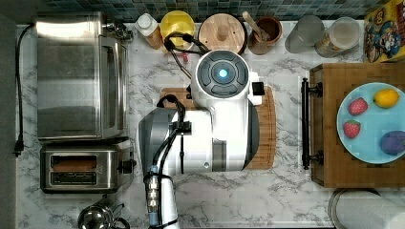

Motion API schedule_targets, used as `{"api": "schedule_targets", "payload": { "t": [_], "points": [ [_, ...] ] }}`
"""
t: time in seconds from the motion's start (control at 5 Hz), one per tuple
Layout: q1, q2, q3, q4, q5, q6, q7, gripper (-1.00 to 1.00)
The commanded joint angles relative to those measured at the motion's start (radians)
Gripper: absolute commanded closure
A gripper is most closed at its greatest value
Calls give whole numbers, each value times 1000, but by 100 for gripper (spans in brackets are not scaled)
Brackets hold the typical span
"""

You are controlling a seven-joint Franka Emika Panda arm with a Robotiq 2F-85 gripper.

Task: Turn on the toaster.

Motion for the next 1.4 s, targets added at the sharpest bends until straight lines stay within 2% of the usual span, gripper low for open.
{"api": "schedule_targets", "payload": {
  "t": [0.2, 0.4, 0.6, 1.0, 1.4],
  "points": [
    [20, 46, 23, 34, 51, -75, -159, 100],
    [-18, -53, 128, -94, 83, 38, -214, 100],
    [59, -83, 124, -140, 121, 70, -287, 100],
    [72, -171, 207, -291, 183, 174, -340, 100],
    [87, -174, 264, -399, 207, 200, -361, 100]
  ]
}}
